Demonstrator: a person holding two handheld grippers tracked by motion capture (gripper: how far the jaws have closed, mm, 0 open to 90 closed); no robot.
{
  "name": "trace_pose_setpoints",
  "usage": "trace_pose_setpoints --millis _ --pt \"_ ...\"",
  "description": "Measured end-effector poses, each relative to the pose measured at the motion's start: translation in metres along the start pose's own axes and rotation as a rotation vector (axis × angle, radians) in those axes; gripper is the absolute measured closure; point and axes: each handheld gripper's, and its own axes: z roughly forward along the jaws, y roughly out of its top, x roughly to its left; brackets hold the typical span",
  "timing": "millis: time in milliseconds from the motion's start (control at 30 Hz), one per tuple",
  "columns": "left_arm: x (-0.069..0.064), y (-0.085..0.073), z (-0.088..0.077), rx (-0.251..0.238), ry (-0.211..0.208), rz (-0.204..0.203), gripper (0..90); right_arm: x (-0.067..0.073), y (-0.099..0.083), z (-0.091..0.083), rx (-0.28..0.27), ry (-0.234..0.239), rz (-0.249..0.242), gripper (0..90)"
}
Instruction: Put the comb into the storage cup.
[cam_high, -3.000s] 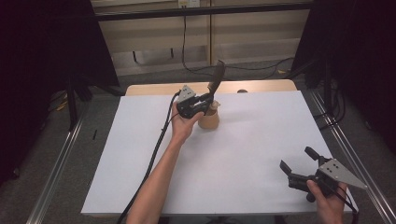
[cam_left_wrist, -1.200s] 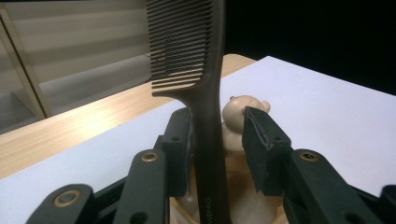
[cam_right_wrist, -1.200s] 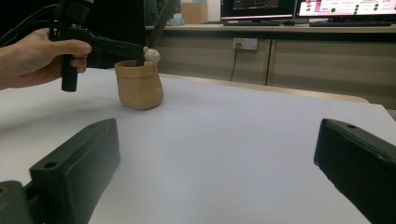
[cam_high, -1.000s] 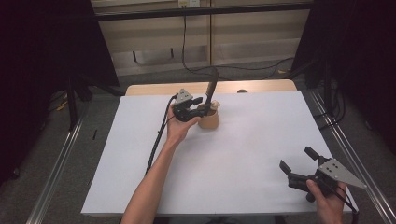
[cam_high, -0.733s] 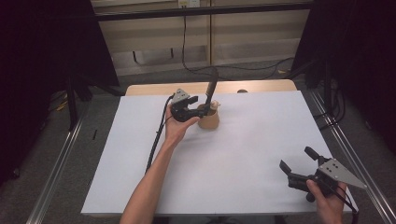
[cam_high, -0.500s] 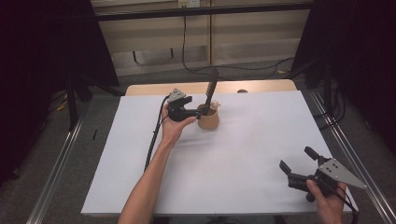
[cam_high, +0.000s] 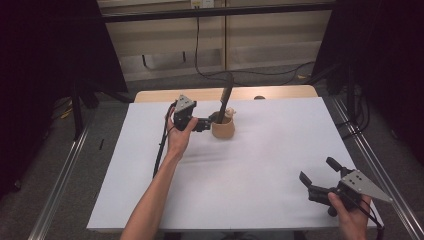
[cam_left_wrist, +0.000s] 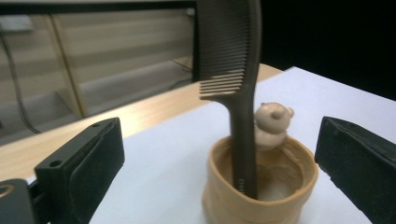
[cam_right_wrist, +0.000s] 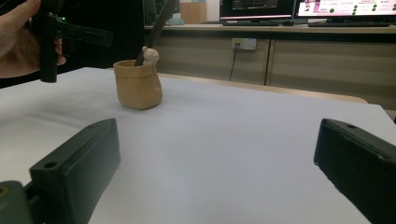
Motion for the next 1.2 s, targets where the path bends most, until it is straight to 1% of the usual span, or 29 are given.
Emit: trace_pose_setpoints --millis 67,100,167,233,300,333,367,433,467,533,567,633,700,733,833,933,967,1000,1100,1133,1200 --pt "0.000 -0.002 -0.003 -0.003 -0.015 0.009 1.2 0.000 0.000 0.000 -0.001 -0.002 0.001 0.0" --pt "0.000 -0.002 -0.005 -0.007 -0.007 0.010 1.4 -0.001 0.000 0.000 0.001 -0.003 0.002 0.0" --pt "-0.002 -0.002 -0.008 -0.020 -0.006 0.014 1.5 -0.001 0.000 0.001 -0.001 -0.003 -0.001 0.0" --pt "-0.003 0.000 -0.013 -0.028 -0.009 0.035 2.1 -0.001 0.000 0.001 -0.001 -0.002 -0.002 0.0" --pt "-0.005 0.003 -0.016 -0.039 -0.011 0.037 2.0 -0.001 0.000 0.001 -0.001 -0.002 -0.002 0.0" --pt "-0.006 0.004 -0.018 -0.039 -0.008 0.046 2.0 -0.001 0.000 0.001 0.000 -0.003 0.000 0.0" --pt "-0.007 0.005 -0.020 -0.042 -0.004 0.043 2.0 -0.001 0.000 0.001 0.000 -0.003 -0.001 0.0" --pt "-0.007 0.005 -0.022 -0.051 -0.018 0.026 1.2 -0.001 0.000 0.000 0.001 -0.003 0.003 0.0" --pt "-0.007 0.004 -0.023 -0.061 -0.012 0.016 1.1 -0.001 0.000 0.000 0.001 -0.002 0.000 0.0" --pt "-0.006 0.003 -0.025 -0.059 0.006 0.031 1.2 -0.001 -0.001 0.001 -0.001 0.000 -0.001 0.0" --pt "-0.005 0.003 -0.027 -0.062 0.003 0.032 1.2 -0.001 -0.001 0.001 -0.001 -0.001 0.003 0.0" --pt "-0.005 0.003 -0.031 -0.077 -0.014 0.001 1.2 -0.002 -0.001 0.002 0.001 -0.001 0.006 0.0" --pt "-0.005 0.004 -0.035 -0.076 -0.014 0.011 1.2 -0.003 -0.001 0.002 0.001 -0.002 0.011 0.0" --pt "-0.005 0.004 -0.036 -0.078 -0.015 0.010 1.2 -0.004 -0.002 0.002 0.003 -0.005 0.010 0.0" --pt "-0.008 0.004 -0.039 -0.088 -0.039 0.003 1.0 -0.005 -0.002 0.003 0.003 -0.006 0.019 0.0" --pt "-0.012 0.004 -0.043 -0.094 -0.031 0.023 1.0 -0.005 -0.003 0.003 0.004 -0.007 0.016 0.0" --pt "-0.013 0.004 -0.044 -0.100 -0.046 0.021 1.0 -0.006 -0.003 0.003 0.002 -0.006 0.015 0.0" --pt "-0.014 0.004 -0.044 -0.100 -0.049 0.025 0.8 -0.006 -0.003 0.003 0.003 -0.006 0.015 0.0" --pt "-0.016 0.002 -0.047 -0.095 -0.028 0.044 0.9 -0.006 -0.003 0.002 0.003 -0.010 0.010 0.0" --pt "-0.017 0.002 -0.049 -0.095 -0.028 0.045 1.5 -0.006 -0.002 0.002 0.004 -0.010 0.010 0.0" --pt "-0.018 0.001 -0.053 -0.110 -0.046 0.030 2.3 -0.005 -0.002 0.001 0.003 -0.008 0.010 0.0"
